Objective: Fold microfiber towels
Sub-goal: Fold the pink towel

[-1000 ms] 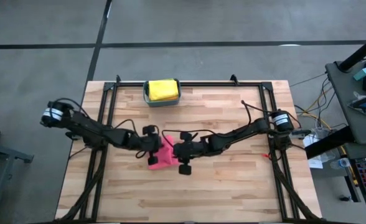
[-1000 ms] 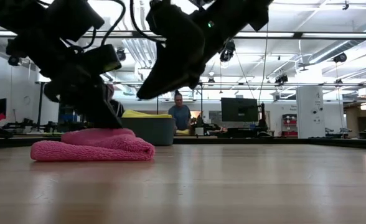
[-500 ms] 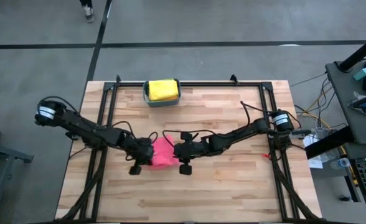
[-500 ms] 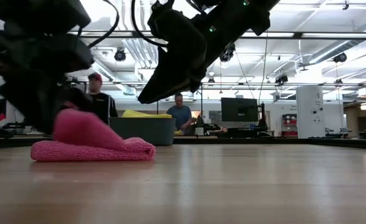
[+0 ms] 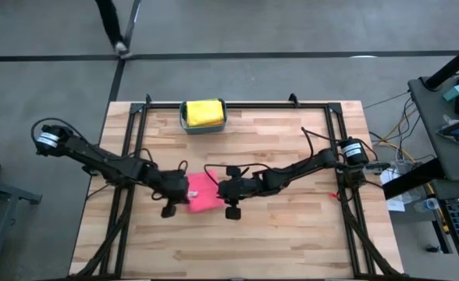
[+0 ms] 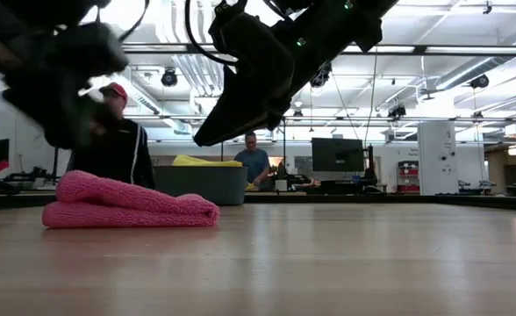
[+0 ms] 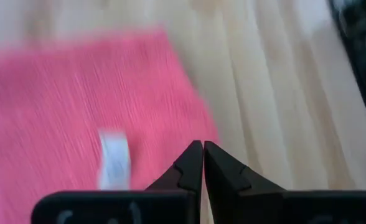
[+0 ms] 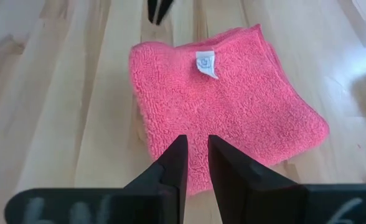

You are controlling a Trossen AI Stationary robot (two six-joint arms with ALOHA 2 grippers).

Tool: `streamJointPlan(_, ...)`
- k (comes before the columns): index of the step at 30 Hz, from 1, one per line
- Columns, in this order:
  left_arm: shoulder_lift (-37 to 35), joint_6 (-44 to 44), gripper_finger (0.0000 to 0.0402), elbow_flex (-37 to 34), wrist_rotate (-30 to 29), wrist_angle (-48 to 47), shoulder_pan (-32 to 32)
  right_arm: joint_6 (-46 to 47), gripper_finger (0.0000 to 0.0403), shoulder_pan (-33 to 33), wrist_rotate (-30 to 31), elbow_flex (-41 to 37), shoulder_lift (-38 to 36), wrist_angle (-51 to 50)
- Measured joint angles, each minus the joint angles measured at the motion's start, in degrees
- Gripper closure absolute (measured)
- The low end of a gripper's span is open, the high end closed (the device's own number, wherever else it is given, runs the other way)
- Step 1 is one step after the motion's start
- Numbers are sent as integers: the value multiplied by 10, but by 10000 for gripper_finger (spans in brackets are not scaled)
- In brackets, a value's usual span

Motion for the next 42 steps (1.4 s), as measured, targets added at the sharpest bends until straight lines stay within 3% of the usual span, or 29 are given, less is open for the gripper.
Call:
streamJointPlan(4,18,17,401,-8,-58,93,0,0,349,0,-1,-12,0,35)
streamJointPlan(7,53,21,401,-8,-60,114,-4,-3,349,0,-1,-33,0,88)
streamJointPlan(14,150,-6,401,-8,-27,77,-10,-14,349,-15,-1,-75,29,249)
streamJointPlan(19,166,-8,401,-5,-24,65,-9,-4,350,-54,1,-42,61,235)
streamJointPlan(28,90,-8,401,-4,-25,-33,-9,-29,381,-107,1,-22,81,215)
streamJointPlan(35,20,-8,401,-5,-33,-93,-9,-28,394,-110,-2,-25,81,230)
streamJointPlan(42,-30,6,401,-7,-143,-96,-8,-28,394,-110,-6,-25,81,236)
